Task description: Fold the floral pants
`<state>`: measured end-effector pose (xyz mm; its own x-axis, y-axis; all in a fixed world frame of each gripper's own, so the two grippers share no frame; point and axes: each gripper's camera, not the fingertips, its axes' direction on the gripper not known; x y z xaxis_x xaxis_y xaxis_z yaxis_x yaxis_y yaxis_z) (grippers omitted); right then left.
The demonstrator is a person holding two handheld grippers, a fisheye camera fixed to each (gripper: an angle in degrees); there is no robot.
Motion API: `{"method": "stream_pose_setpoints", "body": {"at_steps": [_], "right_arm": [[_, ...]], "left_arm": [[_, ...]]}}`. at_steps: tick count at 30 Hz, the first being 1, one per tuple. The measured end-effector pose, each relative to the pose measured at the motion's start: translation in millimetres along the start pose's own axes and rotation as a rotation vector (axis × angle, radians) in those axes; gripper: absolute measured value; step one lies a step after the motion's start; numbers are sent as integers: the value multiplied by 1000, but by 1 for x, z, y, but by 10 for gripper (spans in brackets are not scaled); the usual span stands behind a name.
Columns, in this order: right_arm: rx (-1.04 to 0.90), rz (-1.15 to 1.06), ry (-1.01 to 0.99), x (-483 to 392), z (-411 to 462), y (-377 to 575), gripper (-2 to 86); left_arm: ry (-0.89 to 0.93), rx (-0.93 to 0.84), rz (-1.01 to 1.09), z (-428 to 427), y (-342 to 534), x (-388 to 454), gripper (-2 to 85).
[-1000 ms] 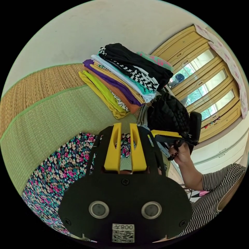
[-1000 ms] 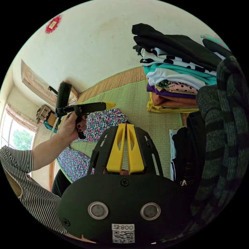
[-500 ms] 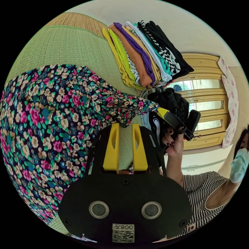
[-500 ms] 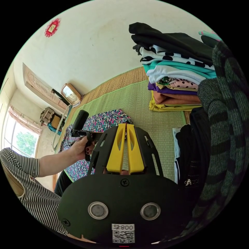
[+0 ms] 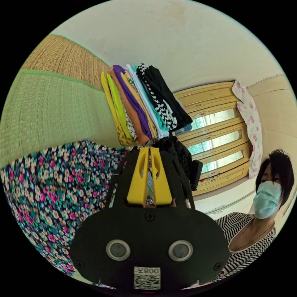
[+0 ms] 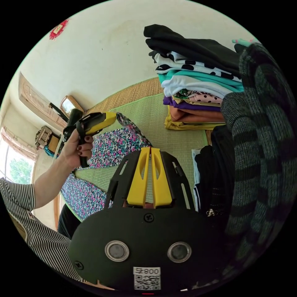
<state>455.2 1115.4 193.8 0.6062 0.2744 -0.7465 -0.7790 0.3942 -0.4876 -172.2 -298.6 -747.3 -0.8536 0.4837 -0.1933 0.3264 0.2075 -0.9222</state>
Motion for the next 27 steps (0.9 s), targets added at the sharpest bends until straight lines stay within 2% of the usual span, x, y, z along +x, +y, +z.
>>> {"method": "stream_pose_setpoints", "body": {"at_steps": [6,11,17,19,21,27], "right_arm": [[-72,38,161,-1,16,-10,2],[-81,35,218,-8,24,-6,1],[-67,-14,208,-28,38,-22,0],[-94,-41,271,-32,53,-34,0],[-218,-64,320,-27,86,-45,0],[-192,-70,255,-27,71,-49,1]], "left_arm": [[-51,-113,9,32,-49,-5,71],[-167,-131,109,29,-23,9,65],[-374,-318,73,44,14,-5,50],[-369,-294,84,36,23,2,56],[-349,-284,122,27,31,14,58],[-440,-251,157,-31,84,42,57]]}}
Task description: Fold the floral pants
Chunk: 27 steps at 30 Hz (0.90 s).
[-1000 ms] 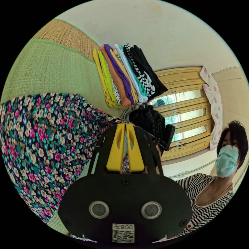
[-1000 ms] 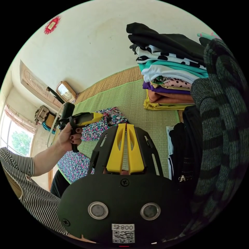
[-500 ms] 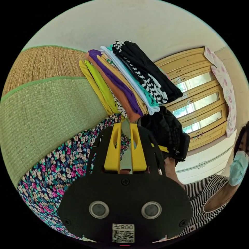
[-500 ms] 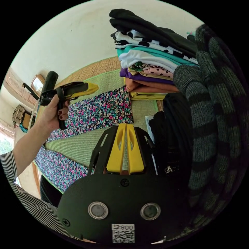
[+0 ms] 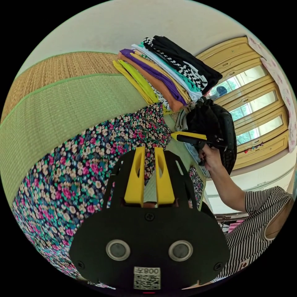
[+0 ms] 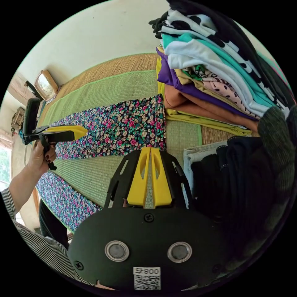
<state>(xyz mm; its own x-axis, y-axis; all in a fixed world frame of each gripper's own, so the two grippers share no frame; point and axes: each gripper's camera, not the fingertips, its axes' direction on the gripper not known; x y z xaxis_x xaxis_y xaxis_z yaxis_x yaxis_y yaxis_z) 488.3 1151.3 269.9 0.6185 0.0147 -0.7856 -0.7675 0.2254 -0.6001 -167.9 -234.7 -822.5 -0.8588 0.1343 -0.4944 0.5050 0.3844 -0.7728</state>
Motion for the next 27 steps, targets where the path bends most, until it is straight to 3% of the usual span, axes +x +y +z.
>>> {"method": "stream_pose_setpoints", "body": {"at_steps": [5,13,20,27], "right_arm": [[34,-30,-86,-14,-44,61,0],[-104,110,-88,-16,-36,147,0],[-141,133,-6,-6,-36,122,0],[-123,79,-68,-40,-65,160,0]], "left_arm": [[-2,8,-70,-49,83,6,54],[-175,-13,-322,-112,237,20,27],[-211,-11,-377,-137,267,27,5],[-248,55,-369,-197,338,69,5]]}}
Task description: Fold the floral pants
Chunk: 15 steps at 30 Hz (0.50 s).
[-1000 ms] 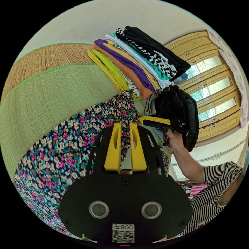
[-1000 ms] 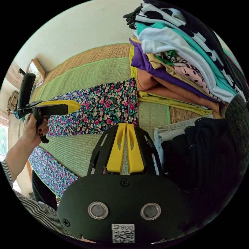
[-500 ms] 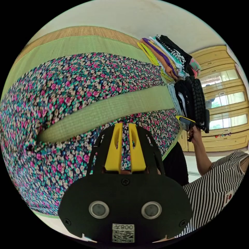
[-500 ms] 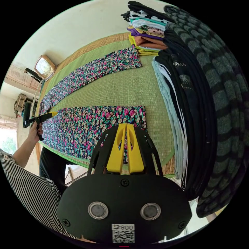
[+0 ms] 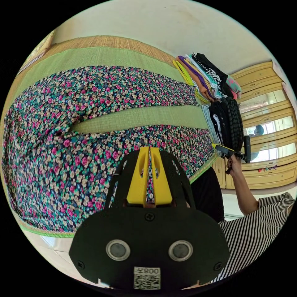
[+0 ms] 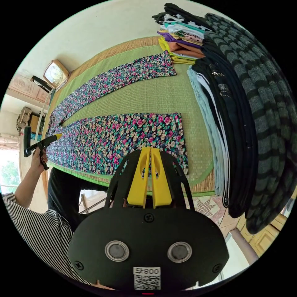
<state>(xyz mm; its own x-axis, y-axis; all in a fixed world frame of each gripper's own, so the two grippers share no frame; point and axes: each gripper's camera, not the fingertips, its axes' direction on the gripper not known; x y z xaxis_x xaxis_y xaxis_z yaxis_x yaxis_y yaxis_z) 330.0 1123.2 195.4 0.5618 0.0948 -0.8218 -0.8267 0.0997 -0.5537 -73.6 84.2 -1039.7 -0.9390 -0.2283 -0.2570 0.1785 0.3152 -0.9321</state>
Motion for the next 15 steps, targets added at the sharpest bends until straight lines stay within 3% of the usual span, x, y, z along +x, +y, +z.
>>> {"method": "stream_pose_setpoints", "body": {"at_steps": [6,15], "right_arm": [[-43,23,-3,-6,12,13,0],[95,-58,-10,-14,-37,-57,1]], "left_arm": [[-52,-99,-120,-24,67,-34,8],[-78,33,-78,-94,64,-57,28]]}}
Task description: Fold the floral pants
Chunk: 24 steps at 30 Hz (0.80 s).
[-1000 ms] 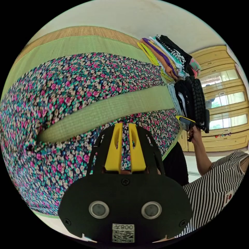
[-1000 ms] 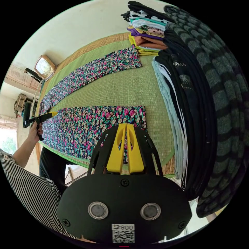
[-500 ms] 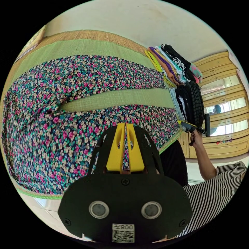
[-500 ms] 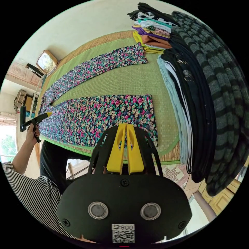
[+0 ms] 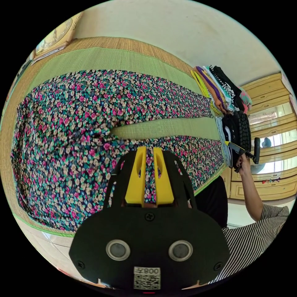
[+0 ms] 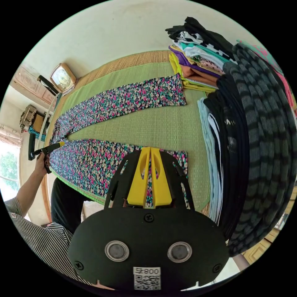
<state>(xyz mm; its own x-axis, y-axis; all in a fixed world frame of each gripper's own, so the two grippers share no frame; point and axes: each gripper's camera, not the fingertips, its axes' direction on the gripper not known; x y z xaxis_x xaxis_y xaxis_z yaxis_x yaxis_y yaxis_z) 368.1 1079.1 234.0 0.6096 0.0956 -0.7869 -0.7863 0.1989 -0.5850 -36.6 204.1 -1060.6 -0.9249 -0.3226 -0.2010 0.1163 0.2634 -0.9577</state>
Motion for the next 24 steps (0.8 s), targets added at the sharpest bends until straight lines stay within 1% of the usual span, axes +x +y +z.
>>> {"method": "stream_pose_setpoints", "body": {"at_steps": [5,9,14,15,21,24], "right_arm": [[22,-42,6,-4,3,-80,1],[-5,-65,-23,-9,25,-127,1],[-131,-99,-4,-14,68,-137,1],[-82,-91,-19,-13,63,-132,1],[-101,-83,-90,-5,47,-124,1],[-17,-40,-71,3,24,-124,0]], "left_arm": [[-95,-2,-27,-19,-21,-22,20],[-159,-61,-72,-24,-13,-45,8],[-46,-9,-109,-49,24,-69,3],[-37,-8,-106,-56,34,-73,2],[-51,-24,-77,-88,69,-86,2],[-97,-19,-68,-106,81,-88,1]]}}
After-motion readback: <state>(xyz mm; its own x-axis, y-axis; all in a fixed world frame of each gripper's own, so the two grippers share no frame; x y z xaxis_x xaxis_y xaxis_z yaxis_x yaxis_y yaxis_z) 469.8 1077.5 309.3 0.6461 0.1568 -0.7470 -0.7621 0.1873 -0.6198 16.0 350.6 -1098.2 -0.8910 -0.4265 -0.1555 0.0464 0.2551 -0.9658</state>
